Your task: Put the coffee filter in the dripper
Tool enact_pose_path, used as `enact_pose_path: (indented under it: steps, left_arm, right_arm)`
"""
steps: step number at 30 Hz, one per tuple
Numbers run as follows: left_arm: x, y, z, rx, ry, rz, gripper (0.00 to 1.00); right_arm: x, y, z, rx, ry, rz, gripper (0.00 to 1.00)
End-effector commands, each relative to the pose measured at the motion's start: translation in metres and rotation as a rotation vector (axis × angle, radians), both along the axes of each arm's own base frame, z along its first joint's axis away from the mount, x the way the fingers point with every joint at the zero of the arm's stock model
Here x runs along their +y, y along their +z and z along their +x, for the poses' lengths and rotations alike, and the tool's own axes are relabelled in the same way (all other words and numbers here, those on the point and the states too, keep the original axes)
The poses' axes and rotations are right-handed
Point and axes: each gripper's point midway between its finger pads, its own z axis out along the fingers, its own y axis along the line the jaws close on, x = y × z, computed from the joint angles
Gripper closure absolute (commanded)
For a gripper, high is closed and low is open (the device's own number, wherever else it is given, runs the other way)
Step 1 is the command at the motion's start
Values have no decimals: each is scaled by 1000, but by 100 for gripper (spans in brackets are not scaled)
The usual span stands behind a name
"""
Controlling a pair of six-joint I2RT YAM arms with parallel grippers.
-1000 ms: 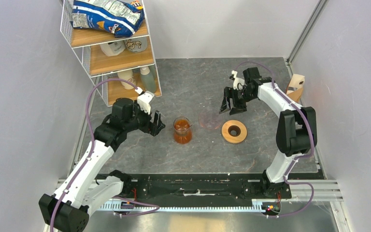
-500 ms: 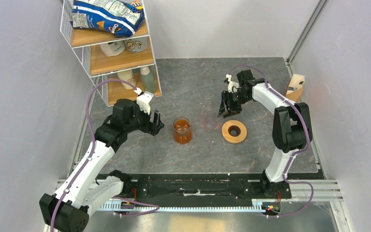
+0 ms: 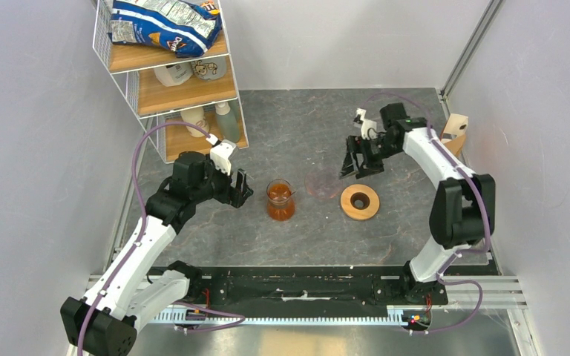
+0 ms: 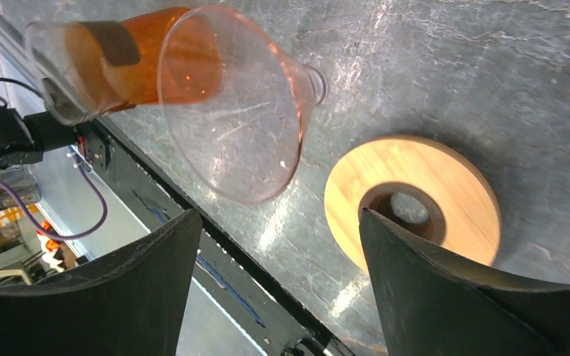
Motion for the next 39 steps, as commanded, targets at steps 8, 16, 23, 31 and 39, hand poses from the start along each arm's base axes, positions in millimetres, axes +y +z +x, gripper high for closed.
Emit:
enact_pose_path:
  steps: [8, 16, 23, 31, 39]
  left_arm:
    - [-13, 14, -6, -12, -68, -62, 15]
    - [-15, 13, -8, 0, -81, -66, 16]
    - [-16, 10, -6, 4, -84, -67, 16]
    - [-16, 8, -6, -11, -104, -48, 17]
    - [-15, 5, -8, -10, -105, -45, 17]
  right_arm:
    - [-88, -10, -21, 72, 4, 122, 20]
    - [-105, -54, -14, 162, -9, 148, 24]
    - [-101, -77, -14, 255, -37, 182, 28]
    - [-93, -87, -21, 335, -40, 259, 39]
    - [-87, -72, -32, 323, -26, 296, 73]
